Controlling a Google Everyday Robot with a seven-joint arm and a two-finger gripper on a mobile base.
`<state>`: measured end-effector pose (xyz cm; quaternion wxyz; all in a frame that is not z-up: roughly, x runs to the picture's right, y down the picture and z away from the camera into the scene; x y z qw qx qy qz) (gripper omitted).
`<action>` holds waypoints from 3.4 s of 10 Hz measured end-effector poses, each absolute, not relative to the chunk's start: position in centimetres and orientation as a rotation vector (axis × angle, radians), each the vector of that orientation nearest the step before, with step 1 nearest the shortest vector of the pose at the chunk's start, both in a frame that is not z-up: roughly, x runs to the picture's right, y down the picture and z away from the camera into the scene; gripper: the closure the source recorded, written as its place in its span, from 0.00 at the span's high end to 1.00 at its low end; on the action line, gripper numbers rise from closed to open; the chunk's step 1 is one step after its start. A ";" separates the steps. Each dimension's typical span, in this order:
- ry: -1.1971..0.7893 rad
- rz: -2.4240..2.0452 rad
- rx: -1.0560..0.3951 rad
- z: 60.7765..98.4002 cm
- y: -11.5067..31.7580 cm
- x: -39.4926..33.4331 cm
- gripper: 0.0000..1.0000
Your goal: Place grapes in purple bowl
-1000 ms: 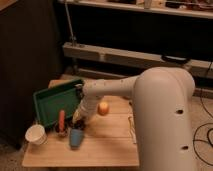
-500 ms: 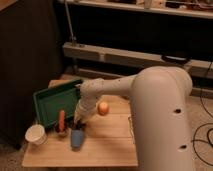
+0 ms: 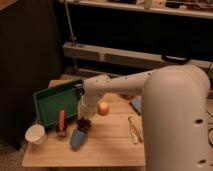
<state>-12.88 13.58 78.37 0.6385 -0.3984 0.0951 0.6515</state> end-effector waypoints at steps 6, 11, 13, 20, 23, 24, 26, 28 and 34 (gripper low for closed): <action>0.124 1.603 -0.759 69.7 5.8 -7.6 0.00; 0.142 1.546 -0.679 66.7 6.0 -9.4 0.00; 0.151 1.540 -0.643 66.5 5.6 -8.8 0.00; 0.199 1.742 -0.513 66.7 0.7 6.6 0.00; 0.201 1.792 -0.447 67.4 -2.6 13.7 0.00; 0.190 1.792 -0.446 67.6 -2.9 15.2 0.00; 0.177 1.786 -0.449 67.7 -3.4 16.0 0.00; 0.175 1.784 -0.450 67.7 -3.4 15.8 0.00; 0.156 1.797 -0.435 67.6 -4.5 15.8 0.00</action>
